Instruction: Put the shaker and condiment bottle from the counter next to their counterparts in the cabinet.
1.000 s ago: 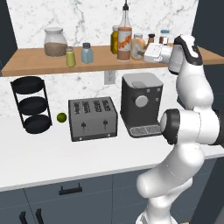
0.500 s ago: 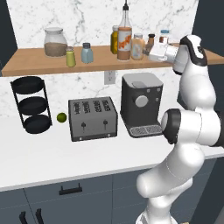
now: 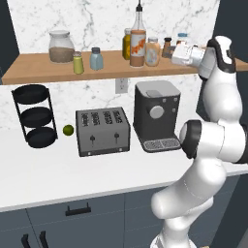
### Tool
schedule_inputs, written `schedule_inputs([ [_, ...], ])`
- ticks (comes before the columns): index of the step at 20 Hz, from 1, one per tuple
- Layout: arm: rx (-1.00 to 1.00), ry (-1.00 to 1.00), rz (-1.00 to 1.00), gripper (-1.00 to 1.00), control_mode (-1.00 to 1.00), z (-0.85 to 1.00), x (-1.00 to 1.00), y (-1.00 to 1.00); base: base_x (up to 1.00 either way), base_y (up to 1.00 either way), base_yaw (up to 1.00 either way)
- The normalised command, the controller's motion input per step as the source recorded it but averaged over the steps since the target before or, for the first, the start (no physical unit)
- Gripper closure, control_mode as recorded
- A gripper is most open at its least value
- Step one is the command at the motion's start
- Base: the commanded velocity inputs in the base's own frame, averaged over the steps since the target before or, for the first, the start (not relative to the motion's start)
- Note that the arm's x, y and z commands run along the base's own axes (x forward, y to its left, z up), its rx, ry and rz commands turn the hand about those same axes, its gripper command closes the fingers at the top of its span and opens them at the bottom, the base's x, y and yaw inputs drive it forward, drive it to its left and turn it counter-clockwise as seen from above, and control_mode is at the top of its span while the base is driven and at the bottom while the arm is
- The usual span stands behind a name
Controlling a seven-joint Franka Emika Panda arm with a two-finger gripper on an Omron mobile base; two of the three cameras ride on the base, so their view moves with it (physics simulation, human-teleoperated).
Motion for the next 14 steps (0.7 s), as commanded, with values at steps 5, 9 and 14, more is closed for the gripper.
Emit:
schedule_inputs([
  [5, 0.0, 0.0, 0.0, -1.0, -1.0, 0.12, -0.36, -0.08, 0.0, 0.0, 0.0],
  [9, 0.01, 0.0, 0.0, -1.0, -1.0, 0.03, -0.65, -0.22, 0.0, 0.0, 0.0],
  [14, 0.01, 0.0, -0.06, -1.0, -1.0, 0.02, -0.79, -0.1, 0.0, 0.0, 0.0],
])
